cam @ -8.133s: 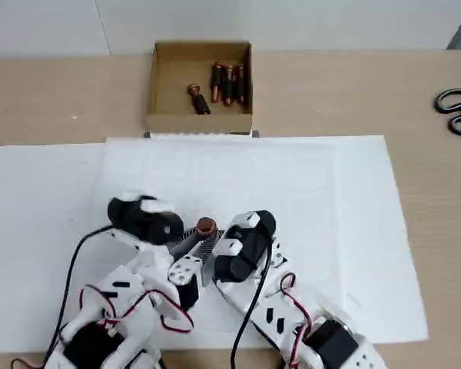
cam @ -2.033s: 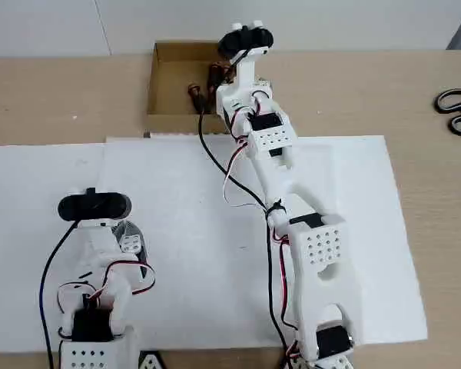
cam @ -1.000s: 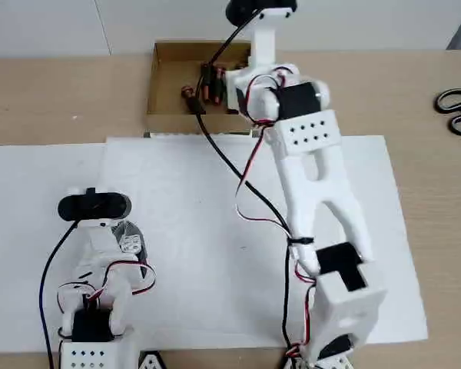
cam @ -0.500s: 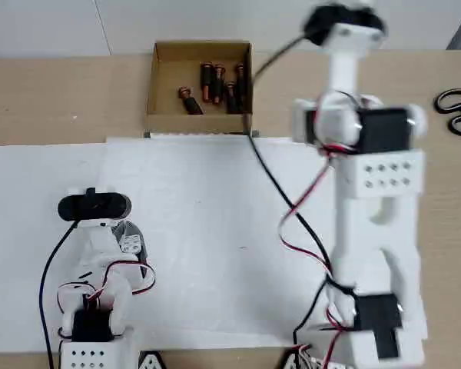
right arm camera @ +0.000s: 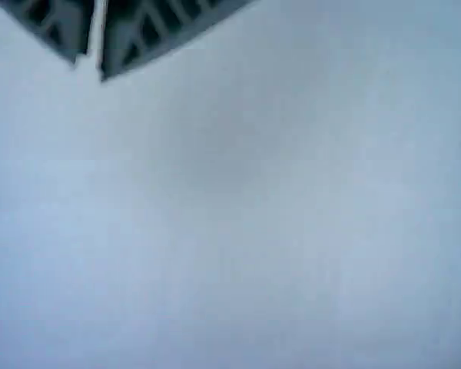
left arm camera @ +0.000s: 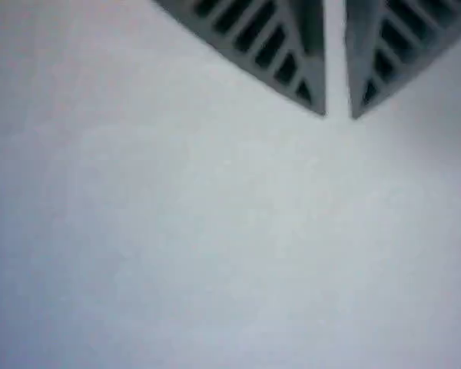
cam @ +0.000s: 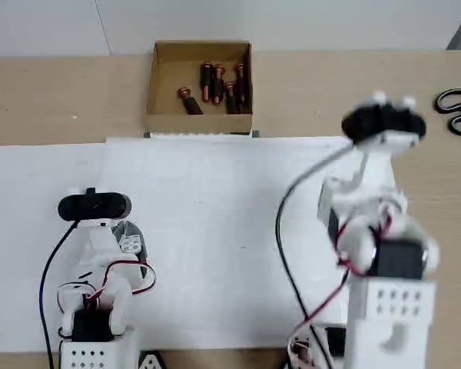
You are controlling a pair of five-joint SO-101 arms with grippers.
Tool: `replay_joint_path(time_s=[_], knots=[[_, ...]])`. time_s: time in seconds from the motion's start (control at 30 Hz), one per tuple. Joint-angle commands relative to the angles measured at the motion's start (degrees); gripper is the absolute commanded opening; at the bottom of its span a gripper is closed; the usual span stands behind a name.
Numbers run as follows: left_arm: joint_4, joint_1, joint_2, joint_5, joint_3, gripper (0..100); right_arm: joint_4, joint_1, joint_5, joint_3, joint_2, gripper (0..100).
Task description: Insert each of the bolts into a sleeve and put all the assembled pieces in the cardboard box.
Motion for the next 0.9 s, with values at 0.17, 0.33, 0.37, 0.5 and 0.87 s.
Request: replay_joint_path(time_s=[0.17,0.33,0.37,0.5,0.87], knots=[[-0.79,0.09,-0.53,-0.44,-0.57,1,-18.24,2.42,1.58,33.41,-20.44,0.3],[-0.79,0.09,-0.53,-0.44,-0.57,1,-24.48,2.33,1.58,43.60,-27.91,0.3],[-0.79,0.09,-0.53,-0.44,-0.57,1,-25.10,2.33,1.58,45.45,-29.32,0.3],[-0.79,0.09,-0.53,-0.44,-0.57,1,-27.56,2.33,1.49,53.01,-35.56,0.3],[-0.79,0.09,-0.53,-0.44,-0.57,1,-18.42,2.33,1.14,55.65,-46.11,0.6]])
